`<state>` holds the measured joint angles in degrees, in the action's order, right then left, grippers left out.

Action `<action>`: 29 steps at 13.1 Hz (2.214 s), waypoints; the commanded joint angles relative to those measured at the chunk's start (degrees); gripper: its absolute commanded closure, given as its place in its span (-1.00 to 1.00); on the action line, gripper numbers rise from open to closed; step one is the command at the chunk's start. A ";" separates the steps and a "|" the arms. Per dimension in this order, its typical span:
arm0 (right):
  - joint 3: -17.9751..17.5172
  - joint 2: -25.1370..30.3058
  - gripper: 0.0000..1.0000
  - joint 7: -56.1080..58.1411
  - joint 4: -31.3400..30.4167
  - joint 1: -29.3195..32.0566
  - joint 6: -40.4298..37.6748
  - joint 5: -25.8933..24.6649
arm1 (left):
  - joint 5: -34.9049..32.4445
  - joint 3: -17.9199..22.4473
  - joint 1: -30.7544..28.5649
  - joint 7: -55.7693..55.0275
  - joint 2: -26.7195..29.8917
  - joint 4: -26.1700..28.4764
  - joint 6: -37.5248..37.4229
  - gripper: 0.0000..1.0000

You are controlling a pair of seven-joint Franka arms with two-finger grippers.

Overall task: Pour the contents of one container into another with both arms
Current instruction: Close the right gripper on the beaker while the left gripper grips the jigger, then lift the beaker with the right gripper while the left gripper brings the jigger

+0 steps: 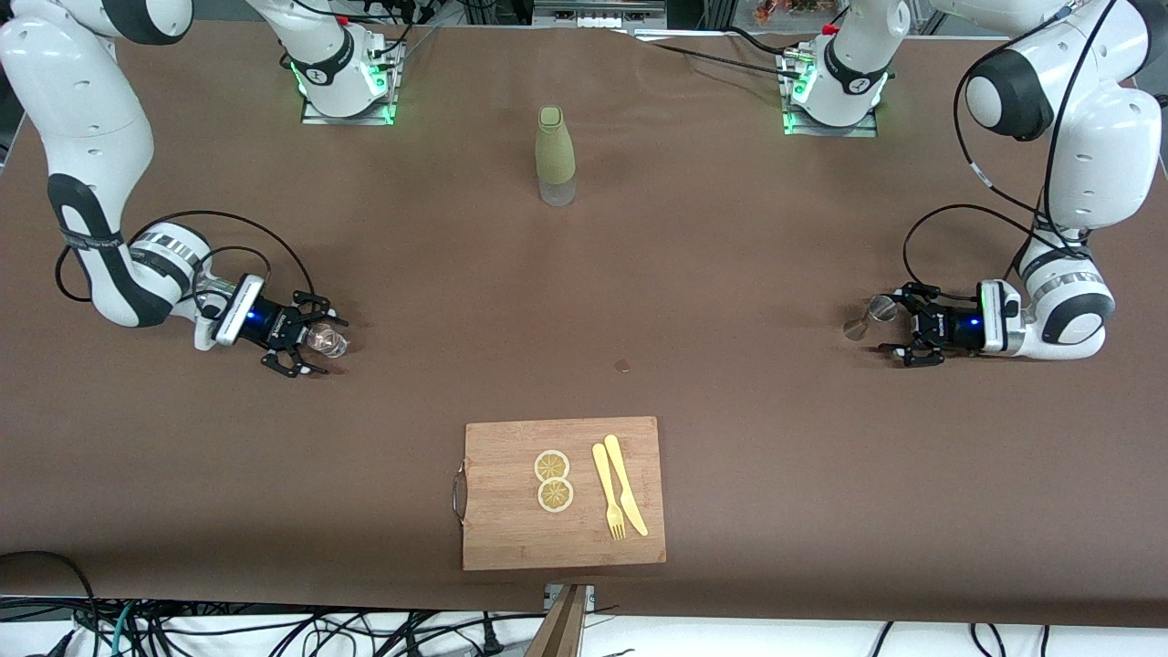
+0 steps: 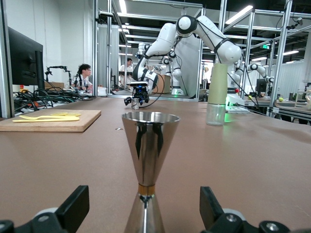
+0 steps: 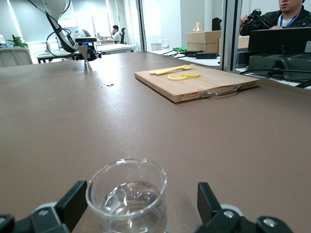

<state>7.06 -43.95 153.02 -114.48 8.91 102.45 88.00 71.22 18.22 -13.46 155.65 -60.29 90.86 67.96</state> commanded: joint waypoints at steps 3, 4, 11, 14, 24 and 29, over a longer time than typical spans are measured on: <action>0.06 -0.43 -1.00 1.32 -0.57 -0.74 0.38 1.56 | 2.00 -0.73 1.68 5.80 1.23 3.10 2.09 -1.00; -0.02 -0.52 -0.96 1.32 -0.57 -0.74 0.30 1.56 | 1.82 -0.73 2.03 5.72 1.23 3.18 2.26 -1.00; -0.55 -0.52 0.27 1.23 0.22 -1.00 -0.41 1.56 | 1.12 -0.55 2.38 4.84 2.72 3.10 2.18 -1.00; -0.55 -0.53 0.50 1.05 0.66 -1.00 -0.41 1.48 | 1.12 -0.55 2.38 4.14 2.64 3.88 2.26 -1.00; -2.39 -0.26 1.00 -4.12 4.08 -0.91 -3.04 1.48 | 2.08 -0.46 1.94 5.19 2.37 4.24 2.44 0.81; -6.78 0.18 1.00 -8.26 7.15 -1.88 -3.57 1.39 | 2.70 -0.38 1.94 7.81 2.20 4.42 3.22 1.00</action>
<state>1.71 -44.29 146.60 -108.72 7.56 99.34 88.69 72.26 17.34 -12.03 156.27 -59.14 93.24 69.48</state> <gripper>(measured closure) 0.877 0.793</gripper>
